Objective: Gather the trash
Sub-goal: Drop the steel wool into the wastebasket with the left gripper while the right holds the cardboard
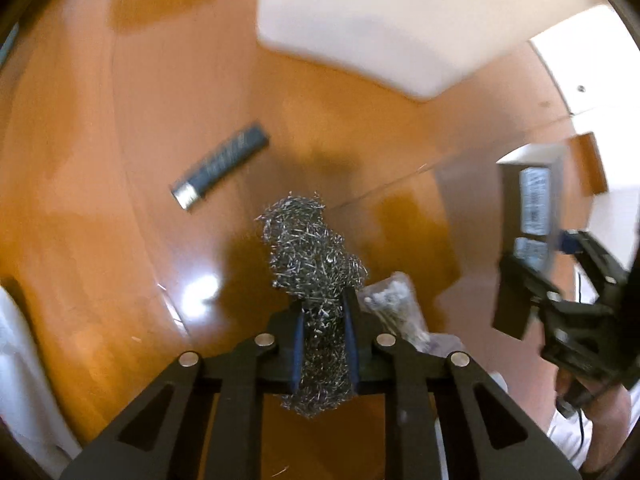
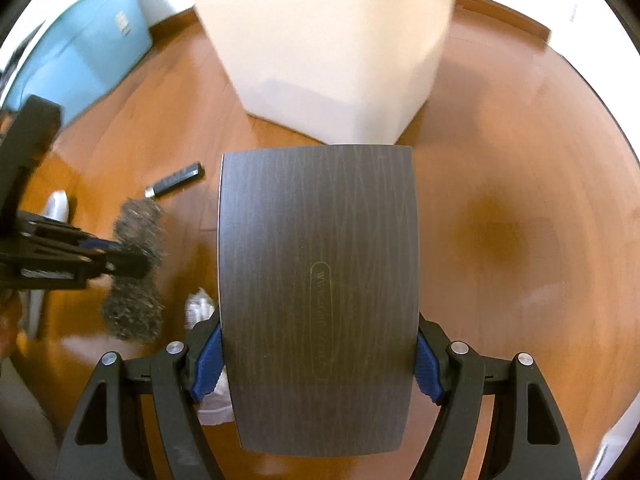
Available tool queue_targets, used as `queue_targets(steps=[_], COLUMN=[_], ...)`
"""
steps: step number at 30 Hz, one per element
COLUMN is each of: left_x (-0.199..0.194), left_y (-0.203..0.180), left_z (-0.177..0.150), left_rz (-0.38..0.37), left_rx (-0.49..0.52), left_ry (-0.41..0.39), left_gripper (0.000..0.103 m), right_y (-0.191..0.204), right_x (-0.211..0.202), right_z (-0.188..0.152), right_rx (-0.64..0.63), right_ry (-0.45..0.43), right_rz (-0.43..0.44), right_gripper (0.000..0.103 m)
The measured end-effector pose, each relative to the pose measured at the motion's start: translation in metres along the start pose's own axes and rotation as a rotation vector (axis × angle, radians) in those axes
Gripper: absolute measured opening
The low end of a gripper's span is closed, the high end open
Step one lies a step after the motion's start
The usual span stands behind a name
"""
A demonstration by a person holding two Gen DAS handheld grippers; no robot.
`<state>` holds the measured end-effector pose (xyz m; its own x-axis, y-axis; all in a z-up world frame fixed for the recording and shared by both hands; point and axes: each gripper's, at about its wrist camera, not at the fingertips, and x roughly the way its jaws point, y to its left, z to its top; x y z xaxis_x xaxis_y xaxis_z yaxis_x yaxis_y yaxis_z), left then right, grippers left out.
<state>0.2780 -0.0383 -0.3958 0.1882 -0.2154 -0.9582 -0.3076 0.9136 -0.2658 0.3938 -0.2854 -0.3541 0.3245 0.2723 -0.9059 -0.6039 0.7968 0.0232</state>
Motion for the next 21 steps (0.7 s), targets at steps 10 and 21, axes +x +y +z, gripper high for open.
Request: queue_targets(steps=[10,21], left_x=[-0.156,-0.238], left_y=[-0.034,-0.098], left_z=[0.047,0.188], left_rz=[-0.103,-0.175], left_rx=[0.185,0.318], left_ry=[-0.305,-0.652], left_gripper=[0.016,0.016], right_y=[-0.018,-0.013], right_x=[-0.032,-0.022], right_z=[-0.019,-0.016], right_rx=[0.205,0.258], right_ry=[-0.062,-0.014], right_rz=[0.036,-0.043], right_gripper=[0.078,0.078])
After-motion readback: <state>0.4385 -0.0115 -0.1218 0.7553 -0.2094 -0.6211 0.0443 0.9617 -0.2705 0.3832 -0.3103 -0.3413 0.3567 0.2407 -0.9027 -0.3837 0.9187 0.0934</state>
